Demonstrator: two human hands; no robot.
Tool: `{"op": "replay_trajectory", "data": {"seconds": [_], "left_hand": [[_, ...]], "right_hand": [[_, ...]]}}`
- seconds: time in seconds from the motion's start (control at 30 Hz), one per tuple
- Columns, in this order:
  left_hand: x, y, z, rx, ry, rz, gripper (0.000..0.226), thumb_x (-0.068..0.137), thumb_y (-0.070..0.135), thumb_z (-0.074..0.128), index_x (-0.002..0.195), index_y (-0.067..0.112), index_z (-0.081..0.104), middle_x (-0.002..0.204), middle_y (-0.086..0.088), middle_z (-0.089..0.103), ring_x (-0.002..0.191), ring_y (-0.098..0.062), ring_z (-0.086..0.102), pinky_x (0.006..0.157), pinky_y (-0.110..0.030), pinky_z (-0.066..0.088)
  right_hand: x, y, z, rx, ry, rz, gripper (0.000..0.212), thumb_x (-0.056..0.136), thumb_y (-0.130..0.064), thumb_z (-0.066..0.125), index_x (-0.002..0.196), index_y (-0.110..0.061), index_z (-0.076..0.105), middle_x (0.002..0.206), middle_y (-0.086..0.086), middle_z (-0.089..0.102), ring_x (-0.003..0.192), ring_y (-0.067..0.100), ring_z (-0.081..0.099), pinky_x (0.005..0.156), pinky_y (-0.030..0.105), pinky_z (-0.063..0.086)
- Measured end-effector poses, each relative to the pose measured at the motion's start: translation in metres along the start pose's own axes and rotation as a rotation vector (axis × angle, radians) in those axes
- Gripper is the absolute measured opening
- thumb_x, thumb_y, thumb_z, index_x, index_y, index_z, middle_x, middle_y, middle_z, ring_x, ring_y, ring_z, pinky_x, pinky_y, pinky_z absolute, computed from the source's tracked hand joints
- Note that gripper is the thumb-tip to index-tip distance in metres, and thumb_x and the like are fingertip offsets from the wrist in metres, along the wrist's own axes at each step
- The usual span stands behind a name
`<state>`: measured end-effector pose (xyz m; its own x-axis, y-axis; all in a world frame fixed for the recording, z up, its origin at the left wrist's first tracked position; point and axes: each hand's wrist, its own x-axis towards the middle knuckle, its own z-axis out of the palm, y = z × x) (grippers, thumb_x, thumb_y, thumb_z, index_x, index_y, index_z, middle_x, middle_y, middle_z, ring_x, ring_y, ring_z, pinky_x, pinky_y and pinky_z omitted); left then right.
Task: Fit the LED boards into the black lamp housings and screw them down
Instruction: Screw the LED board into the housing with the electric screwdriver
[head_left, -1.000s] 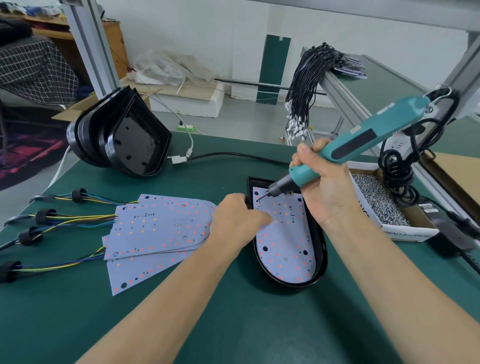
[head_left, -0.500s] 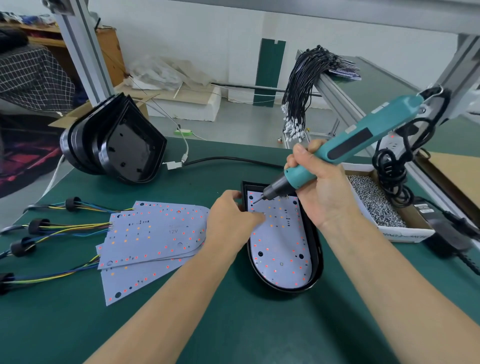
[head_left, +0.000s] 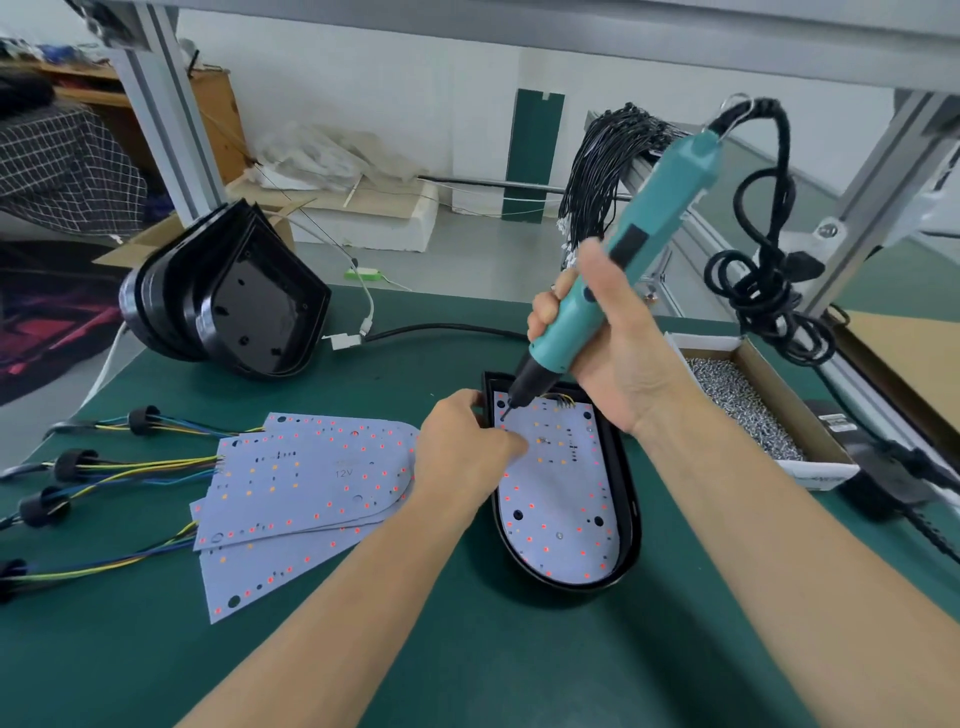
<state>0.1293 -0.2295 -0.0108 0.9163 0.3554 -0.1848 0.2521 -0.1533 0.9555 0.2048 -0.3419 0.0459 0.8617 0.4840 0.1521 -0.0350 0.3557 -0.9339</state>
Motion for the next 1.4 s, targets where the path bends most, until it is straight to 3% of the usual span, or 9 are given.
{"op": "replay_trajectory", "data": {"seconds": [0.13, 0.27, 0.43, 0.57, 0.67, 0.93, 1.17, 1.27, 1.4], "left_hand": [[-0.001, 0.001, 0.0, -0.016, -0.015, -0.012, 0.037, 0.047, 0.017, 0.063, 0.084, 0.012, 0.067, 0.068, -0.005, 0.061, 0.061, -0.023, 0.052, 0.068, -0.038, 0.05], [-0.001, 0.002, 0.001, -0.045, -0.012, -0.025, 0.037, 0.047, 0.015, 0.064, 0.084, 0.016, 0.069, 0.081, -0.014, 0.071, 0.068, -0.029, 0.063, 0.078, -0.048, 0.055], [0.001, -0.006, -0.002, -0.177, -0.06, -0.131, 0.028, 0.067, 0.002, 0.069, 0.095, 0.0, 0.066, 0.087, -0.018, 0.072, 0.07, -0.026, 0.063, 0.074, -0.043, 0.057], [0.003, -0.007, -0.009, -0.376, -0.072, -0.224, 0.004, 0.088, 0.001, 0.06, 0.087, 0.0, 0.064, 0.065, -0.006, 0.067, 0.052, -0.019, 0.061, 0.049, -0.022, 0.051], [0.003, -0.003, -0.02, -0.52, -0.074, -0.213, 0.009, 0.091, 0.004, 0.058, 0.087, 0.006, 0.066, 0.074, -0.01, 0.069, 0.058, -0.023, 0.065, 0.053, -0.032, 0.056], [-0.031, 0.027, -0.016, -0.095, 0.224, 0.508, 0.027, 0.092, 0.015, 0.06, 0.093, 0.042, 0.064, 0.081, 0.024, 0.069, 0.073, 0.002, 0.059, 0.069, -0.007, 0.045], [-0.064, 0.048, 0.005, 0.203, 0.477, 0.714, 0.031, 0.088, 0.023, 0.063, 0.118, 0.026, 0.065, 0.09, 0.012, 0.073, 0.08, -0.01, 0.059, 0.069, -0.017, 0.039], [-0.063, 0.058, 0.004, 0.08, 0.395, 0.638, 0.017, 0.091, 0.02, 0.06, 0.104, 0.027, 0.067, 0.074, 0.017, 0.067, 0.066, -0.009, 0.057, 0.065, -0.026, 0.045], [-0.053, 0.07, -0.012, -0.351, 0.237, 0.364, 0.029, 0.092, 0.005, 0.06, 0.066, 0.018, 0.056, 0.051, 0.017, 0.046, 0.049, -0.004, 0.037, 0.048, -0.013, 0.032]], "right_hand": [[0.004, -0.006, 0.002, -0.076, -0.155, -0.028, 0.019, 0.064, -0.025, 0.069, 0.068, -0.017, 0.051, 0.064, 0.004, 0.048, 0.064, 0.022, 0.046, 0.073, 0.031, 0.041], [0.006, -0.016, 0.001, -0.16, -0.309, -0.057, 0.047, 0.057, -0.038, 0.085, 0.075, -0.013, 0.049, 0.068, 0.003, 0.051, 0.068, 0.021, 0.047, 0.074, 0.03, 0.041], [-0.002, -0.041, -0.005, 0.033, 0.033, 0.063, 0.073, 0.032, -0.071, 0.083, 0.071, -0.02, 0.048, 0.061, 0.0, 0.049, 0.058, 0.017, 0.045, 0.063, 0.028, 0.044], [-0.029, -0.053, -0.03, -0.331, 0.315, 0.177, 0.07, 0.042, -0.075, 0.077, 0.073, -0.02, 0.048, 0.054, 0.001, 0.052, 0.048, 0.018, 0.047, 0.052, 0.025, 0.045], [-0.062, -0.054, -0.052, -0.568, 0.407, 0.247, 0.072, 0.05, -0.078, 0.071, 0.079, -0.017, 0.047, 0.055, 0.005, 0.054, 0.046, 0.019, 0.046, 0.047, 0.028, 0.042], [-0.113, -0.007, -0.073, -1.455, 0.408, 0.498, 0.067, 0.061, -0.082, 0.059, 0.077, -0.017, 0.053, 0.066, -0.004, 0.061, 0.063, 0.014, 0.061, 0.06, 0.029, 0.047], [-0.109, 0.025, -0.06, -1.755, 0.31, 0.435, 0.062, 0.073, -0.084, 0.044, 0.082, -0.024, 0.035, 0.082, -0.005, 0.052, 0.093, 0.022, 0.058, 0.063, 0.032, 0.037], [-0.11, 0.021, -0.065, -1.856, 0.213, 0.382, 0.054, 0.082, -0.077, 0.039, 0.092, -0.024, 0.038, 0.103, -0.002, 0.052, 0.108, 0.022, 0.052, 0.077, 0.033, 0.037], [-0.11, 0.014, -0.075, -1.645, 0.134, 0.395, 0.042, 0.09, -0.064, 0.042, 0.073, -0.028, 0.028, 0.086, -0.006, 0.041, 0.089, 0.02, 0.047, 0.071, 0.032, 0.033]]}}
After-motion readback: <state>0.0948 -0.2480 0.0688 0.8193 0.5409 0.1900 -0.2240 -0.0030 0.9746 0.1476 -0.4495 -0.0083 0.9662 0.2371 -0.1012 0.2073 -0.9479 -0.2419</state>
